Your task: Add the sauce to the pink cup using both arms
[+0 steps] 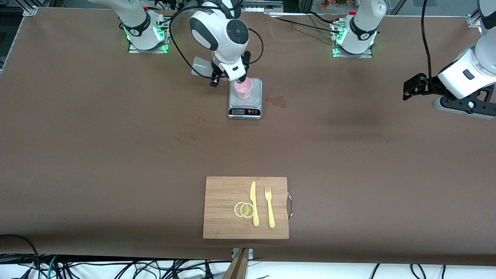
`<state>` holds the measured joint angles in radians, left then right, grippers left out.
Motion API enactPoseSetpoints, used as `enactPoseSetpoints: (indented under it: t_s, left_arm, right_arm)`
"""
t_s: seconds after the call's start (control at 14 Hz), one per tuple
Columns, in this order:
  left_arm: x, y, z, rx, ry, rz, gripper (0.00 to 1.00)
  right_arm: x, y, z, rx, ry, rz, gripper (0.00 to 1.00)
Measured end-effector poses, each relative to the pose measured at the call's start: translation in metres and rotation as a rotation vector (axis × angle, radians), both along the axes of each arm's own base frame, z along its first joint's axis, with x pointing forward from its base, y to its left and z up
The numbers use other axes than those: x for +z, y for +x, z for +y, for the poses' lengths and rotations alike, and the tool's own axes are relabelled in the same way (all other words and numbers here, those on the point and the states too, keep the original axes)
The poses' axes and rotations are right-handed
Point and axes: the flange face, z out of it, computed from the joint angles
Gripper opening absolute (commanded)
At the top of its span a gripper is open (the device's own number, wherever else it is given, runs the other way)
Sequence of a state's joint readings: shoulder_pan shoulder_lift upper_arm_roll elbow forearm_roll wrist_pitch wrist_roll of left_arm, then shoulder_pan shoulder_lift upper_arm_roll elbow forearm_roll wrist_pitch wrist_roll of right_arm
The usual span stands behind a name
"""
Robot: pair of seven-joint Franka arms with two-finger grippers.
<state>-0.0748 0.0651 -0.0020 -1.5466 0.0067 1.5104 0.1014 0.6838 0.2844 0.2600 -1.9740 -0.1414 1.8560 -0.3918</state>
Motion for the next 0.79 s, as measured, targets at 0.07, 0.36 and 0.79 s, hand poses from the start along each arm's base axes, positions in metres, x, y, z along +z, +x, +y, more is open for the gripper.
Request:
enactPoseSetpoints:
  t_s: [0.07,0.36,0.79]
  left_arm:
    - [0.0,0.0,0.0,0.0,0.0,0.0,1.0]
    - [0.0,0.0,0.0,0.0,0.0,0.0,1.0]
    - [0.0,0.0,0.0,0.001,0.0,-0.001,1.0]
  right_arm:
    - [0.0,0.001,0.0,0.006,-0.014,0.001,0.0]
    - [-0.001,0.002,0.003,0.013,-0.025,0.002,0.01]
    - [0.03,0.016,0.004,0.009,0.02,-0.01,0.01]
